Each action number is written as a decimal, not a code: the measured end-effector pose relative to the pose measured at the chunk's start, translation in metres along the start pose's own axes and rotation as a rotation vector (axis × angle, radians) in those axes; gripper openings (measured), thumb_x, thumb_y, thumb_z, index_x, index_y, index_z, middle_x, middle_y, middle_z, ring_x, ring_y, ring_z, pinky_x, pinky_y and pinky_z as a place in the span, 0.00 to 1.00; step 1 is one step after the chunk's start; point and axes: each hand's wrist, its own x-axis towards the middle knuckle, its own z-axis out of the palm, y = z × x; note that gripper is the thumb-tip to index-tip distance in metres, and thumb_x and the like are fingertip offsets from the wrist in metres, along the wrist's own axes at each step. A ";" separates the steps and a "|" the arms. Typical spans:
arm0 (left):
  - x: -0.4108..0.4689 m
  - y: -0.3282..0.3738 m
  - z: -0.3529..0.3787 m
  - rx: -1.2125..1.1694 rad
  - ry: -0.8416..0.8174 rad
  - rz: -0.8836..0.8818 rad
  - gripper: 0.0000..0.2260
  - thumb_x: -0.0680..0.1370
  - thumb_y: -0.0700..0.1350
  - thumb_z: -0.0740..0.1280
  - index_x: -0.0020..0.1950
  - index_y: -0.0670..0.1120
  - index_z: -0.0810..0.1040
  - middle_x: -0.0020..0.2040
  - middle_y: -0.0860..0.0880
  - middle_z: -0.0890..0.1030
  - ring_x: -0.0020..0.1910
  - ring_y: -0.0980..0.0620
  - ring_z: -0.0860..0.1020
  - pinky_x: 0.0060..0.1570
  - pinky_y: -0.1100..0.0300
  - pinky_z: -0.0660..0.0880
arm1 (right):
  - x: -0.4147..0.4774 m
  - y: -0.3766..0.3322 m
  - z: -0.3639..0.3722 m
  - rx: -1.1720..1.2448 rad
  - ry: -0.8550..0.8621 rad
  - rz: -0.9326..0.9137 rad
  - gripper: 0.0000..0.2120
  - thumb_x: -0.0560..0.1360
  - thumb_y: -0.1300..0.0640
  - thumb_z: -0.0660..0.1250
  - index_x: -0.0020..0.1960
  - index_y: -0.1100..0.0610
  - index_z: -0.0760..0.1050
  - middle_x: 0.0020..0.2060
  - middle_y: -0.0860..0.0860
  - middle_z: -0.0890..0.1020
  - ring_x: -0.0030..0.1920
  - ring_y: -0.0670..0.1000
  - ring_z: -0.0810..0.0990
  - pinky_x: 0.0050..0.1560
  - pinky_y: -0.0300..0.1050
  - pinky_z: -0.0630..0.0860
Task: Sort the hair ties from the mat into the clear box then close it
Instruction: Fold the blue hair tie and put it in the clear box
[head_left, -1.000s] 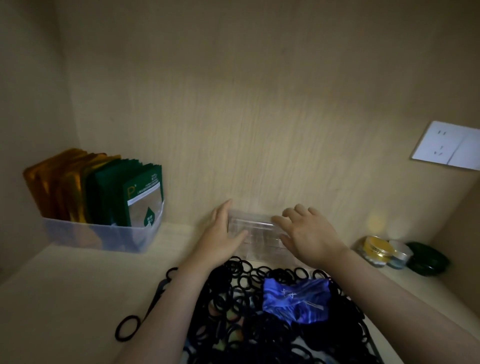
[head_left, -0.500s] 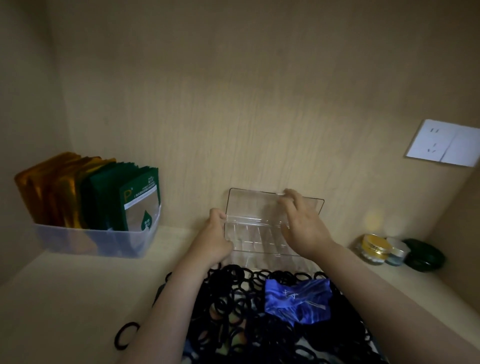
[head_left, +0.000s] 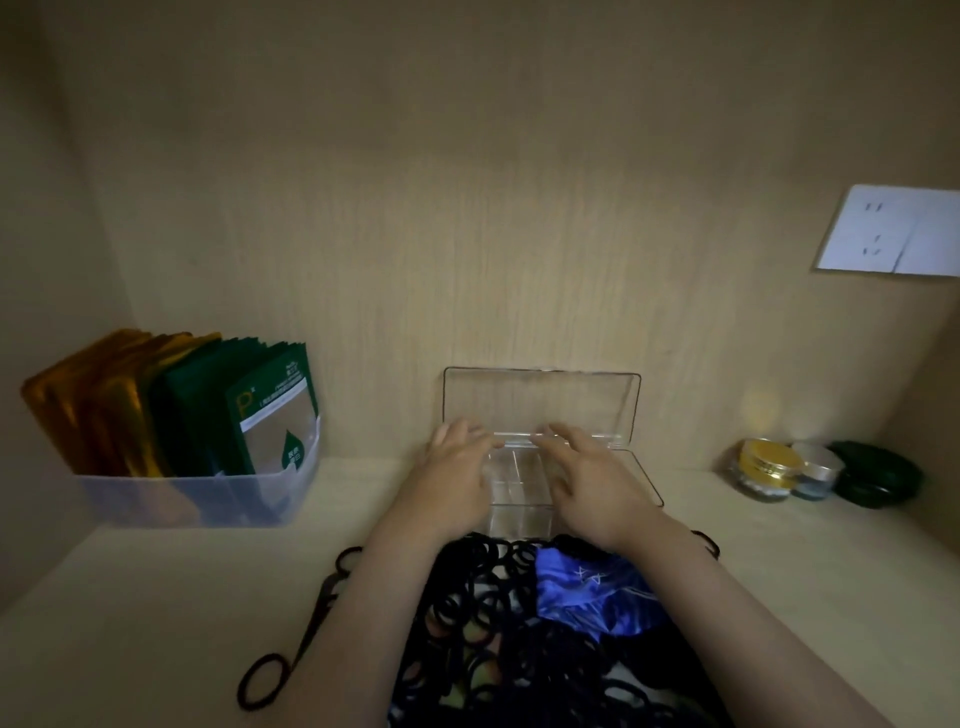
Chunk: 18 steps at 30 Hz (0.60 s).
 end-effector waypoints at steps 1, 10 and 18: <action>0.000 0.000 0.005 0.009 -0.070 -0.021 0.25 0.79 0.39 0.58 0.75 0.55 0.65 0.77 0.51 0.60 0.77 0.51 0.54 0.75 0.51 0.58 | -0.002 0.001 0.000 0.006 -0.046 0.017 0.29 0.75 0.59 0.60 0.77 0.51 0.65 0.77 0.52 0.62 0.74 0.57 0.67 0.73 0.50 0.66; -0.001 0.012 -0.019 0.111 -0.330 -0.056 0.28 0.78 0.39 0.60 0.78 0.55 0.62 0.79 0.48 0.56 0.78 0.49 0.51 0.74 0.59 0.52 | -0.009 -0.011 -0.036 0.003 -0.269 0.038 0.26 0.77 0.54 0.62 0.75 0.47 0.66 0.76 0.51 0.64 0.73 0.54 0.68 0.71 0.49 0.67; -0.010 0.069 -0.036 -0.085 -0.430 -0.014 0.02 0.73 0.47 0.72 0.45 0.53 0.83 0.40 0.57 0.81 0.38 0.59 0.79 0.38 0.68 0.73 | -0.019 -0.025 -0.085 0.070 -0.638 0.118 0.10 0.65 0.50 0.79 0.46 0.46 0.85 0.36 0.42 0.83 0.40 0.43 0.81 0.45 0.40 0.77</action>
